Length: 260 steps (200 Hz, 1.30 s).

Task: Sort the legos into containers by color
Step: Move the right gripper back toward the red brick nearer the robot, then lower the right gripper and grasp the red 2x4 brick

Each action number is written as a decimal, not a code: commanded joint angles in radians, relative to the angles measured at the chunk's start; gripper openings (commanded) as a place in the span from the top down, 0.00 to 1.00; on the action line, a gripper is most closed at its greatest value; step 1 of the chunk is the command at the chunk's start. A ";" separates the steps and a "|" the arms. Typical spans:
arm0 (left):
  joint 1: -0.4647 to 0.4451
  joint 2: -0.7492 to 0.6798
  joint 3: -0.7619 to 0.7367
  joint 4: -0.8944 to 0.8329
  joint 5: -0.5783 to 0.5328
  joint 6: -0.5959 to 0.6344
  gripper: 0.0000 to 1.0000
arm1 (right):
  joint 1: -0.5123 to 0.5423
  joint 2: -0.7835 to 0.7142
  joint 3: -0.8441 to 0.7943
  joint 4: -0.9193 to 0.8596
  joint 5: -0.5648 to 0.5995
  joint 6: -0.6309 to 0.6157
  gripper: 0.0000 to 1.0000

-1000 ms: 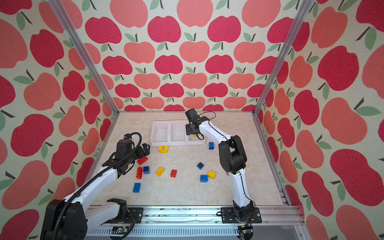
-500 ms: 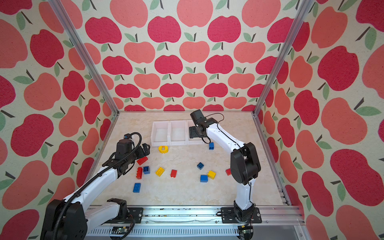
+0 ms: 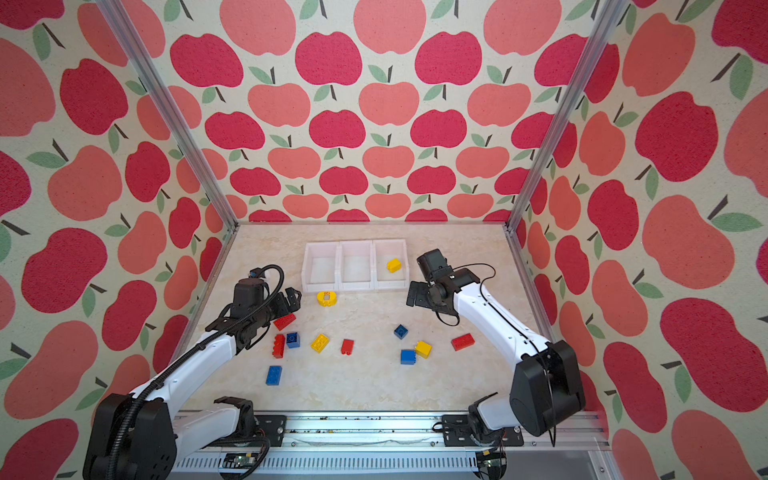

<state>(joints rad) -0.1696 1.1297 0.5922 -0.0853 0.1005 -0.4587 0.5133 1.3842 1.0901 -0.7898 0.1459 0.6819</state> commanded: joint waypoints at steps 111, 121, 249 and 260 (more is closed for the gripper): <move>0.013 -0.004 0.006 -0.003 0.033 -0.003 0.01 | -0.272 -0.099 -0.236 -0.122 -0.081 0.263 0.02; 0.014 -0.006 0.004 -0.005 0.033 -0.002 0.01 | -0.288 -0.098 -0.254 -0.108 -0.094 0.263 0.03; 0.024 -0.024 -0.005 -0.016 0.033 -0.001 0.01 | -0.361 -0.007 -0.358 0.061 -0.100 0.295 0.27; 0.025 -0.023 -0.004 -0.019 0.034 0.001 0.01 | -0.366 -0.001 -0.365 0.078 -0.104 0.295 0.30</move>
<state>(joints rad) -0.1509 1.1229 0.5922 -0.0856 0.1223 -0.4587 0.1604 1.3678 0.7471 -0.7502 0.0433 0.9604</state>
